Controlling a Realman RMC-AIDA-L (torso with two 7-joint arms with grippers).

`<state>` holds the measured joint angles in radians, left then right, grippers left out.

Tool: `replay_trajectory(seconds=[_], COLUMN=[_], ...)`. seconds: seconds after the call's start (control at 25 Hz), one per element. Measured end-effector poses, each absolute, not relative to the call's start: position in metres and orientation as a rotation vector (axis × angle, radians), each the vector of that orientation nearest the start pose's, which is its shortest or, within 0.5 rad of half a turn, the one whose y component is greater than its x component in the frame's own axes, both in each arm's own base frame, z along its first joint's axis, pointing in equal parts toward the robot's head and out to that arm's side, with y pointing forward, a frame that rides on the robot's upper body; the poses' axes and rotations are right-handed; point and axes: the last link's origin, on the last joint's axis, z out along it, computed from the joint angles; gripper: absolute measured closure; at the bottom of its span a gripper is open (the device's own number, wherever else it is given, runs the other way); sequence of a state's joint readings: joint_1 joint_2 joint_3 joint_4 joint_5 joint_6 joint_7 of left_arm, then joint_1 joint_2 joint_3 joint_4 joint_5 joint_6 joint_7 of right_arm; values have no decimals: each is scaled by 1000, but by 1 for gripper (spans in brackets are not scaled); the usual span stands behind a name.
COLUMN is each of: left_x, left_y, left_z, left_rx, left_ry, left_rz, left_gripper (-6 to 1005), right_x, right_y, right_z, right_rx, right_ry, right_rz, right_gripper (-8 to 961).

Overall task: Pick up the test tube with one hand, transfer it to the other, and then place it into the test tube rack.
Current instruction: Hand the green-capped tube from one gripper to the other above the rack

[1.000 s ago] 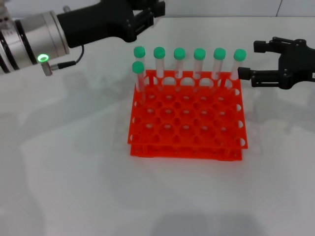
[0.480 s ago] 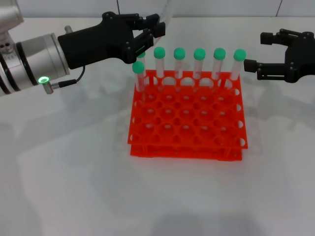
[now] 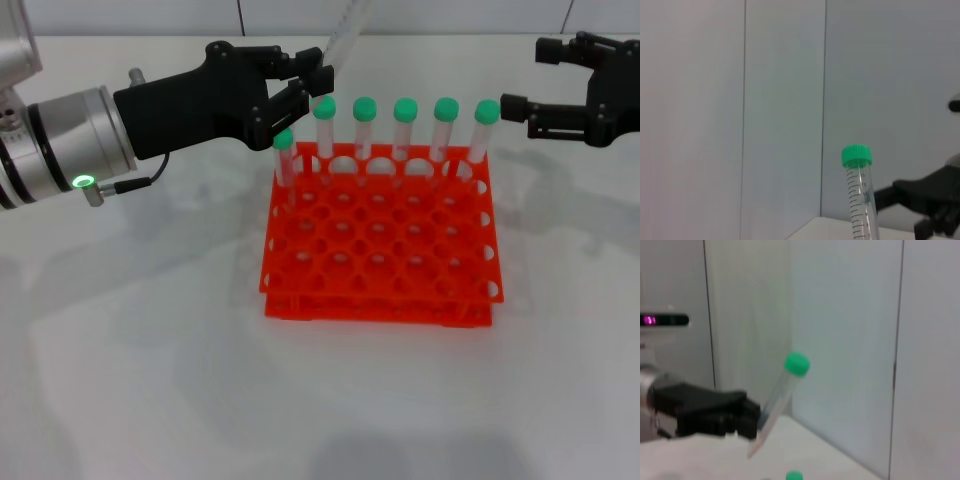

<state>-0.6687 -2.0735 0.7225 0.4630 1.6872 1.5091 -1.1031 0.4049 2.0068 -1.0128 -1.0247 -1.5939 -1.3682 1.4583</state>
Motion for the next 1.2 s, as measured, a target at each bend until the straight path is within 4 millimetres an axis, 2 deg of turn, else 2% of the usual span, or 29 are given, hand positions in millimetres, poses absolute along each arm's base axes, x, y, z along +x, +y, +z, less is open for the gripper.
replay_trajectory(seconds=[0.2, 0.52, 1.2], left_x=[-203, -203, -202], left_y=[366, 365, 371], left_z=[-9, -9, -8], left_rx=[-2585, -2586, -2581], left_ry=[-271, -264, -283], left_rz=[-1033, -1033, -1011], left_gripper=[822, 822, 823], right_x=[206, 188, 177], right_y=[362, 369, 375], right_z=[74, 72, 72], right_rx=[-2498, -2509, -2502], right_ry=[232, 177, 151], right_rz=[794, 832, 861], right_gripper=[99, 99, 99])
